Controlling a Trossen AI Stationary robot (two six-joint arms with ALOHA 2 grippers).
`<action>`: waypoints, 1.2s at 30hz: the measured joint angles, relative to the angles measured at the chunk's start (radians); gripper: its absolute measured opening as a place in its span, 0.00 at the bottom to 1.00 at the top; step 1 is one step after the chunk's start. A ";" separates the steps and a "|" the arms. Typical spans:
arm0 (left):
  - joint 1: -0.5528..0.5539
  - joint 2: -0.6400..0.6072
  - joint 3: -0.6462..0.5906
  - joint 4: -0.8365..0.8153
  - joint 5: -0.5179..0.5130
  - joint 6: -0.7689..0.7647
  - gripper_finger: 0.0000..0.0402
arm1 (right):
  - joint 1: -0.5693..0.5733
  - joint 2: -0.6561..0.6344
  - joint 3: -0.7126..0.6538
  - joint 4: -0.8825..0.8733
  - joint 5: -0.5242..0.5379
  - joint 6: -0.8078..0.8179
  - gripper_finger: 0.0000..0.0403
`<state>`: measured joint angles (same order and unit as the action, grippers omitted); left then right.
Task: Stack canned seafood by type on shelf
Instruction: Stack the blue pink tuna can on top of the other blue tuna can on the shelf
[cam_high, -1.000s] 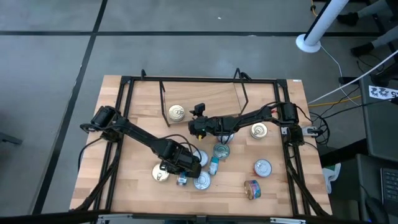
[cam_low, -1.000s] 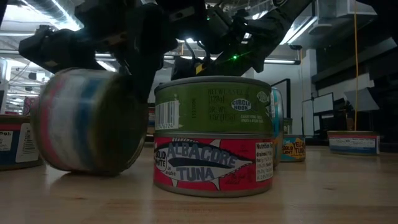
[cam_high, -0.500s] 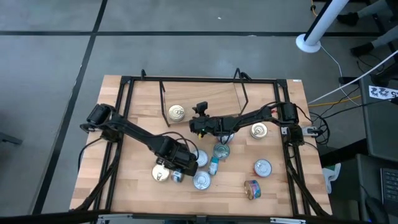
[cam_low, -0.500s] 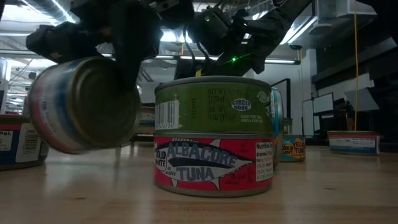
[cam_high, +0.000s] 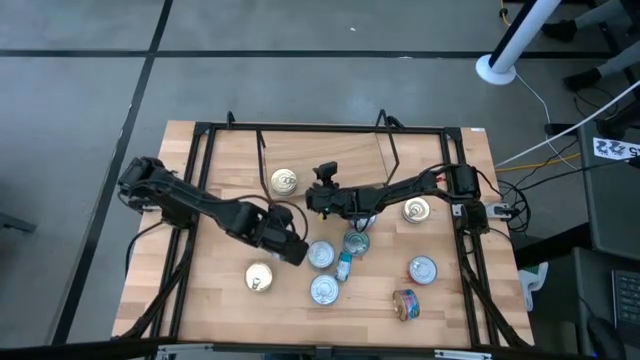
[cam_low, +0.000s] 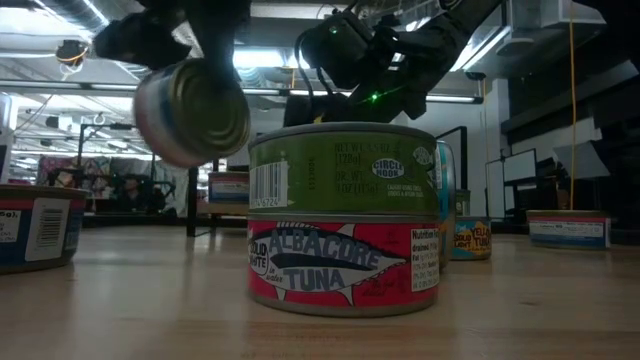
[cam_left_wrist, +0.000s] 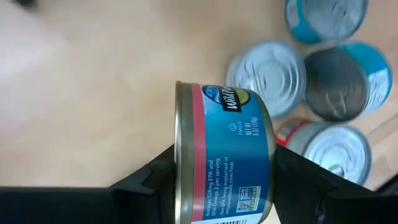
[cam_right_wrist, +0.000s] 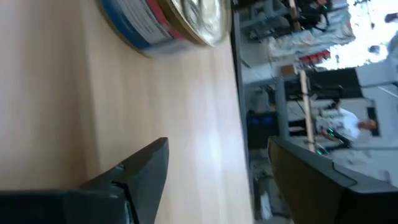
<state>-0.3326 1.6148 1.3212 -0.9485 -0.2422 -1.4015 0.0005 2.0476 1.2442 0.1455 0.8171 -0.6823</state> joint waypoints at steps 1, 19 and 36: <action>0.003 -0.011 0.000 -0.003 -0.025 0.024 0.46 | 0.000 -0.001 0.000 -0.009 0.009 -0.001 0.68; 0.127 -0.071 0.000 -0.012 -0.242 0.547 0.47 | 0.000 -0.277 0.001 -0.428 -0.107 0.283 0.68; 0.267 -0.059 0.000 -0.003 -0.515 1.073 0.48 | -0.001 -0.463 0.000 -0.754 -0.229 0.526 0.68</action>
<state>-0.0651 1.5555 1.3216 -0.9514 -0.7575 -0.3287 -0.0002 1.5848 1.2446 -0.6087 0.5885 -0.1558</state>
